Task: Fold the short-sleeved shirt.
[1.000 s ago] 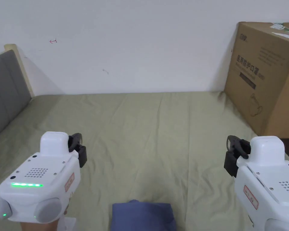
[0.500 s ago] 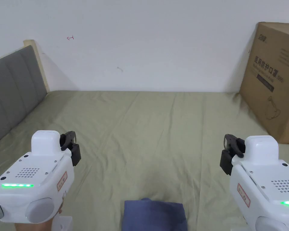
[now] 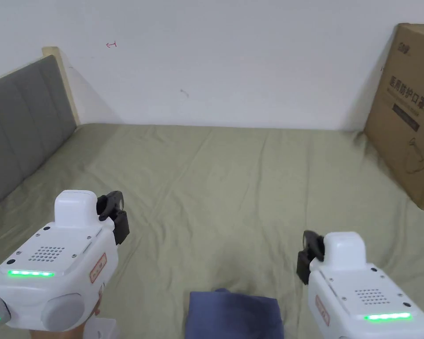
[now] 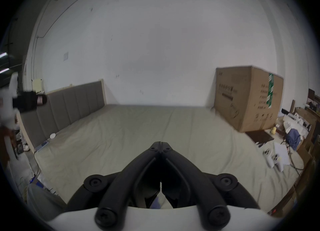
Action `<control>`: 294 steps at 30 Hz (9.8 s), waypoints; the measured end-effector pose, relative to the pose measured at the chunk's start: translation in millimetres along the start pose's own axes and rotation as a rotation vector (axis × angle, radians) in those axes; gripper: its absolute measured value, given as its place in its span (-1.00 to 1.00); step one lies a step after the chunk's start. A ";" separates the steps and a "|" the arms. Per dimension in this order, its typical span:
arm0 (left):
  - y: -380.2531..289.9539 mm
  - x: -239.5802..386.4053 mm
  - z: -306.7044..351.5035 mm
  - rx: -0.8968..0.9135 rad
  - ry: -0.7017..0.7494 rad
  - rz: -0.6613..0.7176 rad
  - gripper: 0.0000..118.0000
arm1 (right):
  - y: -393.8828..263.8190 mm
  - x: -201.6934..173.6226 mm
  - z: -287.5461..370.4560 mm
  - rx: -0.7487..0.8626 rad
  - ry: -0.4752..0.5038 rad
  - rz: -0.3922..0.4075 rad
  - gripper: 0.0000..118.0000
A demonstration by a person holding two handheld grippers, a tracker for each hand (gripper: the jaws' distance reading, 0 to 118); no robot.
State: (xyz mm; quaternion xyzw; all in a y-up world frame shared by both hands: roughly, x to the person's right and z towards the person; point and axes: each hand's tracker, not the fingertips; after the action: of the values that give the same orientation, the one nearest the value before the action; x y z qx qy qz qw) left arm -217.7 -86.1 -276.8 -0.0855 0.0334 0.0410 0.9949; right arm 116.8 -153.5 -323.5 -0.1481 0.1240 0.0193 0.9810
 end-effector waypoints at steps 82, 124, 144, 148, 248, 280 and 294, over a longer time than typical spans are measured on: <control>-77.2 -301.9 -137.1 -0.909 0.292 0.170 0.57 | -22.1 -1.8 -75.0 -0.182 0.015 -0.133 -1.00; 37.1 78.1 -14.8 0.156 -0.071 -0.032 -1.00 | 123.4 33.4 72.8 0.297 -0.143 0.055 -1.00; 29.5 91.0 -7.2 0.161 -0.055 -0.091 -1.00 | 115.0 36.2 76.9 0.289 -0.142 0.054 -1.00; 30.6 84.4 -7.3 0.158 -0.052 -0.066 -1.00 | 113.2 41.3 74.5 0.292 -0.143 0.054 -1.00; 33.0 66.6 -6.6 0.169 0.013 -0.044 0.67 | 118.3 24.5 79.3 0.318 -0.166 0.020 1.00; 33.8 67.5 -5.0 0.176 0.005 -0.048 0.67 | 117.7 23.9 77.2 0.306 -0.178 0.020 1.00; 32.5 68.6 -1.1 0.175 -0.011 -0.069 0.67 | 134.9 34.3 52.3 -0.041 -0.322 -0.286 1.00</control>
State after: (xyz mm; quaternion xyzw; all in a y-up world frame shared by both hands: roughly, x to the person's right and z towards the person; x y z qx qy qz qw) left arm -152.3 -49.2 -288.4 0.0011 0.0286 0.0040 0.9996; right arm 152.4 -9.2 -322.2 -0.1790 -0.0572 -0.0940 0.9777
